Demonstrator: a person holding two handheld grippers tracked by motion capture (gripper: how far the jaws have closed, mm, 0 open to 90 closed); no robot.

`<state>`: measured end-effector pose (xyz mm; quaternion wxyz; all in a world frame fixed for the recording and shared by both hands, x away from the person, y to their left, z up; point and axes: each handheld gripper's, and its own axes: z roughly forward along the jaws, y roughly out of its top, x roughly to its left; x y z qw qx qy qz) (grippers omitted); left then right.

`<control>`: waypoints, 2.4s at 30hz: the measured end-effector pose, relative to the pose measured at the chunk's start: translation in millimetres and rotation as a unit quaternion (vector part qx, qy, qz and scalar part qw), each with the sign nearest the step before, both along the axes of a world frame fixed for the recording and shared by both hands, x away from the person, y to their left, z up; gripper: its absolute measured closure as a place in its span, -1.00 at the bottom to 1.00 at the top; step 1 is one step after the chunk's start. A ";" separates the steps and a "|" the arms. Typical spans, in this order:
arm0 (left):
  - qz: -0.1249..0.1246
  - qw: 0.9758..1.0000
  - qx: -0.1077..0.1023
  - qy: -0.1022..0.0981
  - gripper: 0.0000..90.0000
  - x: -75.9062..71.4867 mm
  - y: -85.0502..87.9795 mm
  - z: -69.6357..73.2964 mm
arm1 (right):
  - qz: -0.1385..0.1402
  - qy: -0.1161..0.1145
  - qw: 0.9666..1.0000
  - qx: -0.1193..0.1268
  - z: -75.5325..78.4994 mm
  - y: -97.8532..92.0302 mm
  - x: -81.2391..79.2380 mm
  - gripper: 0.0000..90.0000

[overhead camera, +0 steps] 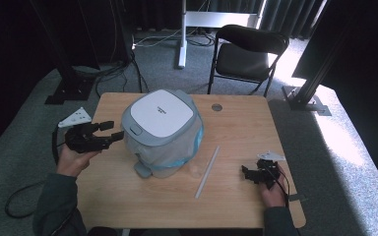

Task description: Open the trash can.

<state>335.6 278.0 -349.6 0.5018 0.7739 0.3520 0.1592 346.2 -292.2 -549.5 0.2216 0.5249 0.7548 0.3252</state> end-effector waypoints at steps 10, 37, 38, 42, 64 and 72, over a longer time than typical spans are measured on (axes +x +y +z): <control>-0.006 1.000 -0.011 0.000 -0.16 4.7 -5.6 6.9 | 0.000 0.000 1.000 0.000 0.0 0.0 0.0 -0.73; 0.001 1.000 -0.006 -0.013 -0.20 10.3 -26.5 18.3 | 0.000 0.000 1.000 0.000 0.1 -0.1 0.0 -0.73; 0.002 1.000 -0.005 -0.014 -0.20 10.5 -27.0 18.3 | 0.000 0.000 1.000 0.000 0.1 -0.1 0.0 -0.73; 0.005 1.000 -0.001 -0.017 -0.21 10.7 -28.5 18.5 | 0.000 0.000 1.000 0.000 0.1 0.0 0.0 -0.73; 0.017 0.999 0.000 -0.029 -0.13 8.2 -30.2 16.0 | 0.000 0.000 1.000 0.000 0.1 0.0 0.0 -0.73; 0.020 0.999 0.010 -0.030 -0.11 7.3 -31.5 17.2 | 0.002 0.000 1.000 -0.001 0.1 0.6 0.0 -0.73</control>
